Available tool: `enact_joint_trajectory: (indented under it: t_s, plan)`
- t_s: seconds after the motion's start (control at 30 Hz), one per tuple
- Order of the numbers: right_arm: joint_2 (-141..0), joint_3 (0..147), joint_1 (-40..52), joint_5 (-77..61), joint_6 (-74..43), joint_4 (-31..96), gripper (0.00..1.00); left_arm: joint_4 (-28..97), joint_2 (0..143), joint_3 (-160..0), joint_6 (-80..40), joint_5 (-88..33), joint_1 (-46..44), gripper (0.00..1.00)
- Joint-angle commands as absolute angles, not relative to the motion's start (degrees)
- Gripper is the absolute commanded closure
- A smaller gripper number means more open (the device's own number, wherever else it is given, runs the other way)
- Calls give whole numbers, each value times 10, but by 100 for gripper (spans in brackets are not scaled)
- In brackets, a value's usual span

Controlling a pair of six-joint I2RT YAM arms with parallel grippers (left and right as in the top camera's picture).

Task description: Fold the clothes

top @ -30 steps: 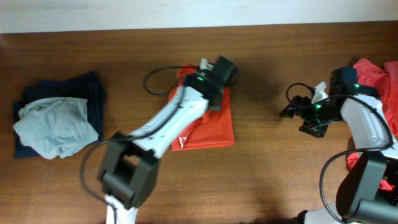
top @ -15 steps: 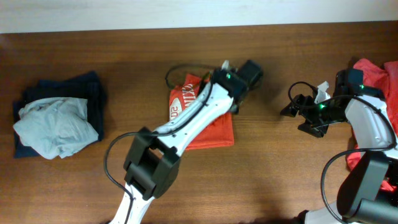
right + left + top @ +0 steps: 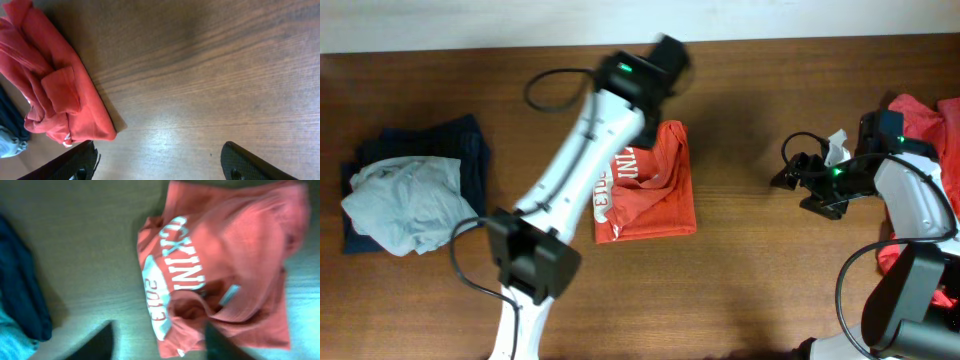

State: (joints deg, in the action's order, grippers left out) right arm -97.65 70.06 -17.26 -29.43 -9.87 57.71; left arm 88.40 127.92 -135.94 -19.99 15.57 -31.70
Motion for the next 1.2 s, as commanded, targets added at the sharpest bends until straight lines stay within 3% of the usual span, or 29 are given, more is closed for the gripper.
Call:
enact_joint_trajectory:
  t_s: [0.0, 0.07, 0.17, 0.33, 0.63, 0.73, 0.87, 0.97, 1.1, 1.17]
  plan:
    - [-962, 712, -171, -289, -84, 567, 16, 867, 1276, -1306, -124, 20, -274, 80]
    - [-962, 712, -176, -289, -89, 564, 16, 840, 1276, -1259, -103, -3, -267, 92]
    - [-962, 712, -185, -289, -93, 564, 16, 760, 1276, -1167, -89, -3, -269, 98]
    - [-962, 712, -188, -289, -93, 566, 16, 651, 1277, -1049, -89, -34, -272, 99]
    - [-962, 712, -188, -289, -92, 566, 16, 609, 1275, -1050, -89, -207, -373, 99]
    - [-962, 712, -188, -289, -92, 566, 16, 619, 1275, -1065, -89, -200, -418, 99]
    - [-962, 712, -188, -289, -92, 566, 16, 693, 1267, -1125, -98, -100, -428, 99]
    - [-962, 712, -188, -289, -92, 566, 16, 728, 1250, -1169, -98, -22, -408, 97]
    - [-962, 712, -188, -289, -92, 566, 16, 725, 1230, -1195, -97, 32, -364, 79]
    - [-962, 712, -188, -289, -92, 566, 16, 704, 1229, -1195, -93, 32, -327, 76]
